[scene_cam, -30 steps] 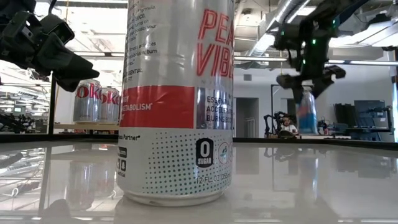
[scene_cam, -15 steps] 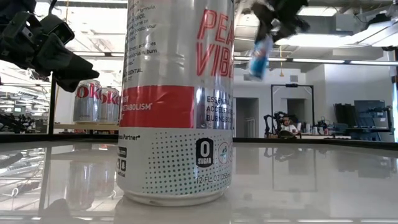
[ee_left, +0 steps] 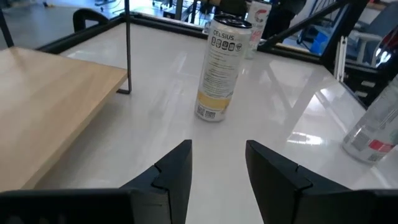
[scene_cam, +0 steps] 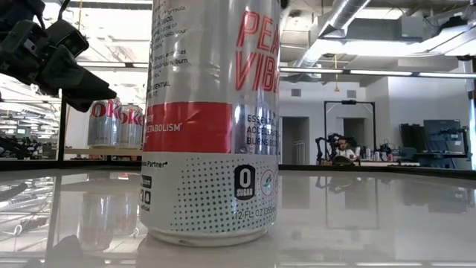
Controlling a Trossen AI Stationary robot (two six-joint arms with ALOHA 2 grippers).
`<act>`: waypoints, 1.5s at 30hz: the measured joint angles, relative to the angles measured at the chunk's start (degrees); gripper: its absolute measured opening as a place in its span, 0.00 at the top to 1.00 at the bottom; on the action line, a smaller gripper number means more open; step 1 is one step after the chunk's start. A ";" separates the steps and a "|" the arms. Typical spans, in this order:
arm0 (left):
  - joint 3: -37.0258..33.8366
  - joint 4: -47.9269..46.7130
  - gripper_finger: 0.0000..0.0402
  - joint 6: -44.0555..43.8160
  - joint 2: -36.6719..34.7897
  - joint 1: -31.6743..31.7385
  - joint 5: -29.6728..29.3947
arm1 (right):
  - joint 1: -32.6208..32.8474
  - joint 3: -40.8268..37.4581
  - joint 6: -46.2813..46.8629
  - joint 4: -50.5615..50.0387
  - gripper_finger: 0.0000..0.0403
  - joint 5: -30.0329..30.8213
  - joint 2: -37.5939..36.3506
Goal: Place canned beverage on shelf
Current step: Put the blue soda can aligned with the other blue soda can on the shelf
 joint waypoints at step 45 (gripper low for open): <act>-0.09 -0.04 0.66 6.81 0.02 -0.02 -0.02 | -7.76 26.17 -0.28 -6.69 0.33 -16.62 35.16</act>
